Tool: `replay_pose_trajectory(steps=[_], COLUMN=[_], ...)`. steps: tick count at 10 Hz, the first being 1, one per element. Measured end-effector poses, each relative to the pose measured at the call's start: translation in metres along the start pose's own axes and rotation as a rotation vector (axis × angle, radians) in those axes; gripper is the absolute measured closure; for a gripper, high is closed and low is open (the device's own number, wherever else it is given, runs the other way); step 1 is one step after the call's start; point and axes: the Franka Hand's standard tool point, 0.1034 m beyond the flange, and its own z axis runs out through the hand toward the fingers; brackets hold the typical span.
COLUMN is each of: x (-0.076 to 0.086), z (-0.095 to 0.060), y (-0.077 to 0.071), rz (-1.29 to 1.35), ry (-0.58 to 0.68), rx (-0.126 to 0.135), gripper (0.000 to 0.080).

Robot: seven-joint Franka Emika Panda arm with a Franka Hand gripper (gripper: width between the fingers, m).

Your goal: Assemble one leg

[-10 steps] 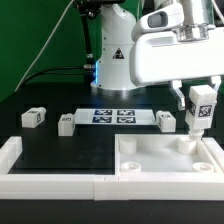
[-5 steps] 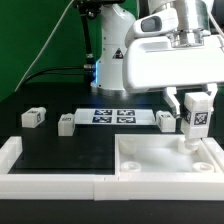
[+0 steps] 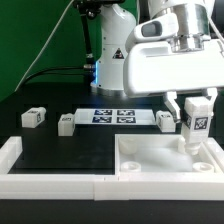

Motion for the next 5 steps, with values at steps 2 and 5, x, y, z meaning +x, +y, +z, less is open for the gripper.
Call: replay_pose_trajectory(steps=[2, 5], x=[0.0058, 0.0085], z=[0.0058, 0.0101], y=[-0.0019, -0.0051], rz=[-0.001, -0.003], ry=[0.006, 0.008], rx=[0.003, 0.007], gripper=[0.0509, 0.0509])
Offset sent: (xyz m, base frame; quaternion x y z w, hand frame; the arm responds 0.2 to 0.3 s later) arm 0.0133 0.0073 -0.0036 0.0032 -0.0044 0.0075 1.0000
